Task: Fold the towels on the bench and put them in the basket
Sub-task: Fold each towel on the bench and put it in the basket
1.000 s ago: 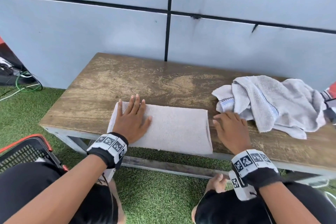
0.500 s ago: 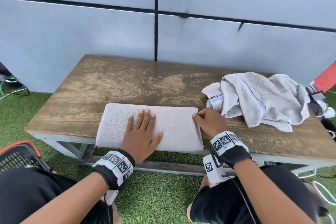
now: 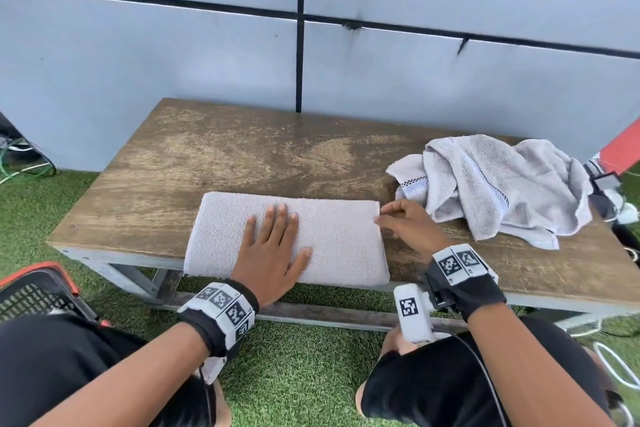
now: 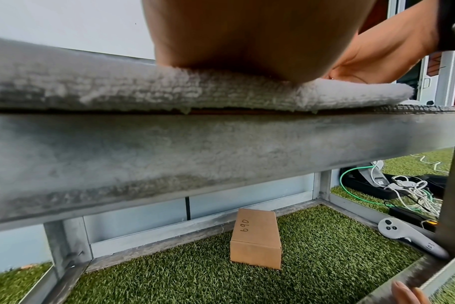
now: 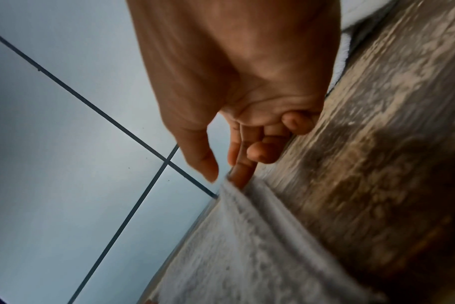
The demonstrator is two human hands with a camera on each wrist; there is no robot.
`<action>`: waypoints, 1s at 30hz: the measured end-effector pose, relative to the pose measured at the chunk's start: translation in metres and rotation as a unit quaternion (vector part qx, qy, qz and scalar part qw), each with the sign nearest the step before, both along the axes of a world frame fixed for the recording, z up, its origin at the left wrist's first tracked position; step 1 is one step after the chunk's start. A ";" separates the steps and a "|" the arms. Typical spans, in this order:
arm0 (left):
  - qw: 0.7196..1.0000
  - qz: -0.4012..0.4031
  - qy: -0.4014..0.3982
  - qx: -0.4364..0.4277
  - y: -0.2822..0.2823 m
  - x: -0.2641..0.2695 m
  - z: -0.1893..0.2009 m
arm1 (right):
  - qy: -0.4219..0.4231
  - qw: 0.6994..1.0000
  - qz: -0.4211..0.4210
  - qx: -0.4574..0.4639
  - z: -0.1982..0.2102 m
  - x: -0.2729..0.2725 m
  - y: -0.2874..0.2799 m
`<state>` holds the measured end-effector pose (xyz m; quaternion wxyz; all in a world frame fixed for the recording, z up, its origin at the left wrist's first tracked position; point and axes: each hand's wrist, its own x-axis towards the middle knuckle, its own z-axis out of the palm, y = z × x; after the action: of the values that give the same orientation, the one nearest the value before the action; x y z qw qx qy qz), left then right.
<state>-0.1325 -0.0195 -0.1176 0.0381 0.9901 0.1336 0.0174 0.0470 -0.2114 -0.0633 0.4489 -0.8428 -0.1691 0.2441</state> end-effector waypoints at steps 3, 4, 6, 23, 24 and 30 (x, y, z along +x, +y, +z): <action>1.000 -0.003 -0.007 0.000 0.001 0.000 0.000 | 0.001 0.999 0.011 -0.034 -0.007 0.001 -0.007; 1.000 -0.004 -0.007 0.002 0.001 0.000 0.000 | -0.012 0.999 0.012 -0.052 -0.008 0.001 -0.009; 1.000 -0.006 -0.008 0.007 0.001 0.000 0.000 | -0.055 0.994 0.009 -0.096 -0.011 0.001 -0.013; 1.000 0.024 -0.007 -0.011 0.023 -0.014 0.000 | -0.352 0.860 0.216 -0.299 -0.047 -0.072 0.020; 0.999 0.037 -0.007 -0.014 0.030 -0.017 -0.001 | -0.337 0.866 0.205 -0.308 -0.048 -0.067 0.019; 0.997 0.078 0.023 -0.012 0.065 -0.018 0.001 | -0.324 0.866 0.186 -0.334 -0.045 -0.057 0.015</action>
<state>-0.1501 0.0455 -0.1167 0.0451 0.9763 0.2116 -0.0043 -0.0095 -0.1968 -0.1080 0.0071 -0.9269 -0.3670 0.0783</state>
